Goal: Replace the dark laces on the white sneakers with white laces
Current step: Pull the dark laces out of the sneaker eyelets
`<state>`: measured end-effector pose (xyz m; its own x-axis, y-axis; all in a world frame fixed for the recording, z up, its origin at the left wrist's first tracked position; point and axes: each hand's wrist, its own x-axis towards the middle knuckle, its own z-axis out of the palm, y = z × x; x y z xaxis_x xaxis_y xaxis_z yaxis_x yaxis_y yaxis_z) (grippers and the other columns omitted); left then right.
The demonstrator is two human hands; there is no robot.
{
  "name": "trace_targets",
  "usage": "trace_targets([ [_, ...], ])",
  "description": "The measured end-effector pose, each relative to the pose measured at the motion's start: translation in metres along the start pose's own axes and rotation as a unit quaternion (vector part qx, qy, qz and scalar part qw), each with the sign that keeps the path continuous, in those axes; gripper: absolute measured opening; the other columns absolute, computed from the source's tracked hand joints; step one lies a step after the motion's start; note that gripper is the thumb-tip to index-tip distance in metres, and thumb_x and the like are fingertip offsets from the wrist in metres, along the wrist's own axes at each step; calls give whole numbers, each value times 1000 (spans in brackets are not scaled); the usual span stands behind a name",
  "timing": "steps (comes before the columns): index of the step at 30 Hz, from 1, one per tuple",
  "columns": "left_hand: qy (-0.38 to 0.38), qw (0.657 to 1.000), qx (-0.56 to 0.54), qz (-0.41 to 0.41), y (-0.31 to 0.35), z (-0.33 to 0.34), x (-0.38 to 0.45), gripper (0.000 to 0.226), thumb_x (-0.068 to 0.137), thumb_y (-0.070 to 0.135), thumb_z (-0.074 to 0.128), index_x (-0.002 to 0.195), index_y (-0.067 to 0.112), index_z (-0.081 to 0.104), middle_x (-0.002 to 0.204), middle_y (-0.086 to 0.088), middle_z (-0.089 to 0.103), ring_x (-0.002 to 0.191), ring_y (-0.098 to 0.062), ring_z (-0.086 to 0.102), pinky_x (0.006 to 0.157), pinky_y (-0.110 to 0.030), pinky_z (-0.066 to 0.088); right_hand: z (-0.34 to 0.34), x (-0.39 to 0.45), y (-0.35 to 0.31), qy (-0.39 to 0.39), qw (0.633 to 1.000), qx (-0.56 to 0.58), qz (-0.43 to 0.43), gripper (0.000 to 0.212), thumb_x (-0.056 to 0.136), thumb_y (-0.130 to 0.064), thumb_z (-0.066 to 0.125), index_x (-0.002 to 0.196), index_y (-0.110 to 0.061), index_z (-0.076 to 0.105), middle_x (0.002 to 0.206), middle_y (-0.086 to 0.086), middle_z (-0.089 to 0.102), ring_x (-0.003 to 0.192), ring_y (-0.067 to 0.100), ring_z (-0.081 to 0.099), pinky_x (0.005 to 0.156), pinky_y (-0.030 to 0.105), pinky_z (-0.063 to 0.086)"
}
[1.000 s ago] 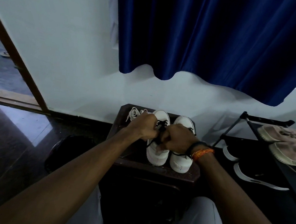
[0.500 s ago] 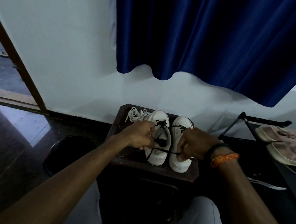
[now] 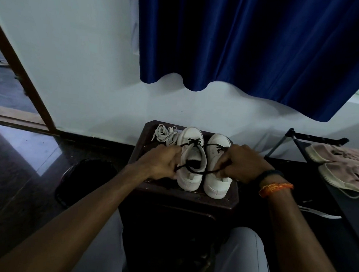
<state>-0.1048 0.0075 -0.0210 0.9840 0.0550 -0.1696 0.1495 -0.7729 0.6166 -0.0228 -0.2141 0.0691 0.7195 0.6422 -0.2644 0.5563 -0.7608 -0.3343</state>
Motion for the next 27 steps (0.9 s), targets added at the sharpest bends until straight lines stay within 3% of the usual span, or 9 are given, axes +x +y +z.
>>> trace_targets([
  [5,-104,974,198,-44,-15,-23,-7,38,62,11,91,66,23,55,70,7,65,67,-13,62,68,-32,53,9,5,8,-29,995,-82,47,22,69,-17,85,91,-22,81,91,2,74,90,19,68,82,33,56],
  [10,-138,943,284,-102,-12,-36,-1,28,72,3,82,71,19,60,81,-1,70,75,-17,66,62,-27,47,11,7,5,-72,987,-127,61,23,59,-13,86,80,-13,76,81,6,73,84,24,71,77,36,60],
  [14,-125,936,303,-130,-11,-38,4,35,77,1,76,67,23,50,73,4,56,87,-22,68,71,-31,45,13,2,5,-97,980,-161,70,26,63,-7,80,66,-11,55,86,10,72,84,26,71,73,34,59],
  [18,-154,953,233,-115,-3,-36,11,25,65,-1,81,83,15,73,85,-1,73,85,-22,72,75,-33,61,17,2,0,-125,984,-122,30,16,71,-2,67,85,-5,74,76,10,75,77,24,73,67,29,60],
  [20,-106,977,160,-97,5,-33,19,24,70,2,72,89,15,75,92,-3,75,87,-21,71,77,-33,61,9,0,-8,-139,986,-96,7,26,72,-1,61,79,-17,81,68,6,74,68,14,72,66,24,59],
  [23,29,995,72,-68,19,-23,33,8,84,22,67,80,16,70,86,-3,71,85,-22,67,77,-36,58,2,1,-18,-142,987,-80,-10,34,69,0,57,75,-23,82,62,0,71,63,7,66,58,16,53],
  [25,75,994,46,-61,26,-14,41,36,88,44,69,75,11,65,78,-5,66,78,-22,63,69,-35,52,10,6,-20,-107,992,-65,-12,27,72,-5,62,82,-21,81,74,1,73,70,10,64,57,13,48],
  [27,97,993,45,-59,33,-6,44,44,88,49,70,70,12,57,73,-4,61,75,-23,59,64,-34,46,22,15,-19,-44,998,-41,-18,16,76,-16,69,85,-23,80,82,0,73,82,17,67,68,19,51],
])
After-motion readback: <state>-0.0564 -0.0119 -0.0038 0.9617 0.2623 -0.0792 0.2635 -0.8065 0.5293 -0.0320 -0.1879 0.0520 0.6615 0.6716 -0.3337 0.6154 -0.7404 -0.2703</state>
